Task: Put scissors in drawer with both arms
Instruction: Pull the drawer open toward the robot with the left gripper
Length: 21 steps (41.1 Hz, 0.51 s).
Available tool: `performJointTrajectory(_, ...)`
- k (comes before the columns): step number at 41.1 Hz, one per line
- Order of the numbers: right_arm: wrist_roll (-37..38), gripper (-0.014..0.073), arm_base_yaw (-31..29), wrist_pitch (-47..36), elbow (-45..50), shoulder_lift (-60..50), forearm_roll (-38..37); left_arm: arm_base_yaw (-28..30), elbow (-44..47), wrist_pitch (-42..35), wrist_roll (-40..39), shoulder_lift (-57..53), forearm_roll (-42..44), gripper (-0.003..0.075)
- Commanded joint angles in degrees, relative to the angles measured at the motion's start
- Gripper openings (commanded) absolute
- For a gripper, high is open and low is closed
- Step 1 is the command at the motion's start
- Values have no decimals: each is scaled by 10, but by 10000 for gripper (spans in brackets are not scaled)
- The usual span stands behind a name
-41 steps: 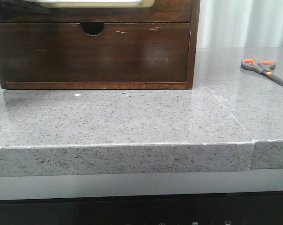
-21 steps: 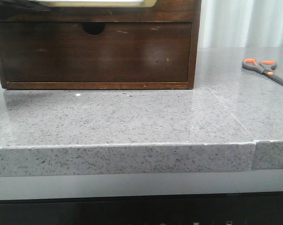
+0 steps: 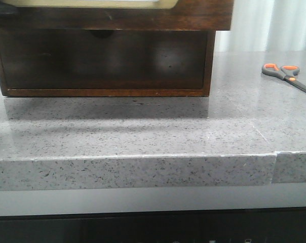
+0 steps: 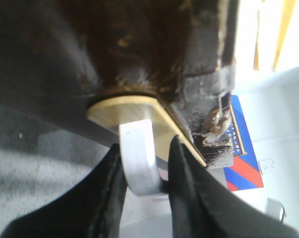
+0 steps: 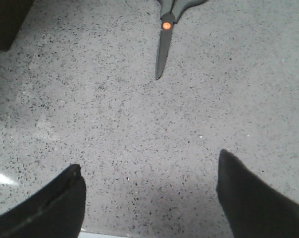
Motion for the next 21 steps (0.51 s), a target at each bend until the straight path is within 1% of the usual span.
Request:
performJointTrajectory(1,-1,573,-4,-31,-21,-1,-10,-14,8,106,28,-55,-11,115)
performJointTrajectory(8,-1,573,-4,-31,-21,-1,-10,-13,26,63,28,-79,1,120)
performJointTrajectory(10,-1,573,-4,-31,-21,-1,-10,-13,26,59,28,-79,4,141)
performJointTrajectory(12,-1,573,-4,-31,-21,-1,-10,-13,26,57,28,-78,4,190)
performJointTrajectory(15,-1,573,-4,-31,-21,-1,-10,-13,26,49,28,-78,4,300)
performJointTrajectory(16,-1,573,-4,-31,-21,-1,-10,-13,26,47,28,-78,4,353)
performJointTrajectory(19,-1,573,-4,-31,-21,-1,-10,-13,26,42,28,-78,6,481)
performJointTrajectory(21,-1,573,-4,-31,-21,-1,-10,-13,26,37,28,-78,14,538)
